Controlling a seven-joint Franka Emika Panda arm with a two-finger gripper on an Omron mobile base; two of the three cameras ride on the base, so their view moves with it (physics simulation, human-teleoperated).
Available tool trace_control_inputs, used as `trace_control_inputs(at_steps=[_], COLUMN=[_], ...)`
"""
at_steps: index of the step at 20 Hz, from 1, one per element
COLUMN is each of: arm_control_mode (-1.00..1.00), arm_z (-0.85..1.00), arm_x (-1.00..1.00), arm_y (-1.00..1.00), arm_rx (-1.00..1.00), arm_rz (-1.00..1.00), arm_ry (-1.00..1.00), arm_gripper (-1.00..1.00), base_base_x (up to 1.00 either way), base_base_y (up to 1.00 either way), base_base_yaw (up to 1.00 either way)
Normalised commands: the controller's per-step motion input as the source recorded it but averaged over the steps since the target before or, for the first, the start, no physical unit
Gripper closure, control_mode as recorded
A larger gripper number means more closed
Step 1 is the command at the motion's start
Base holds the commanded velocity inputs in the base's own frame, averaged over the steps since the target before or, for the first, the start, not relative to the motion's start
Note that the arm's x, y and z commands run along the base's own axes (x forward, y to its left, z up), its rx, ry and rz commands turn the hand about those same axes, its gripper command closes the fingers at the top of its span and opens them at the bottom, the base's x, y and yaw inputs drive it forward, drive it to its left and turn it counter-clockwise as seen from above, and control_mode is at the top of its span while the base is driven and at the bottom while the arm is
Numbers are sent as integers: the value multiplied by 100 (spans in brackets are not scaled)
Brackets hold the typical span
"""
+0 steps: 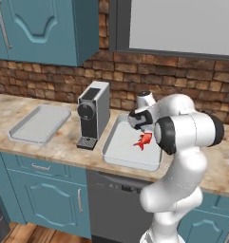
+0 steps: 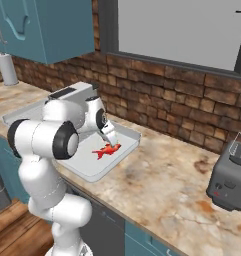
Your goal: Place one broccoli and one fish in each tupperware on the nearby counter, to pack two identical lunches.
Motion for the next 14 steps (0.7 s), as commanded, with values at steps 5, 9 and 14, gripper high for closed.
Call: trace_control_inputs(at_steps=[5, 9, 14], arm_control_mode=[-100, -100, -100], arm_z=[78, 39, 86], arm_x=[-58, -97, -86], arm_y=[23, 36, 16], arm_rx=[-1, 0, 0], arm_rz=[0, 11, 34], arm_ry=[-12, -1, 0], arm_gripper=[-100, -100, -100], base_base_x=[0, 0, 0], base_base_y=[0, 0, 0], base_base_yaw=[0, 0, 0])
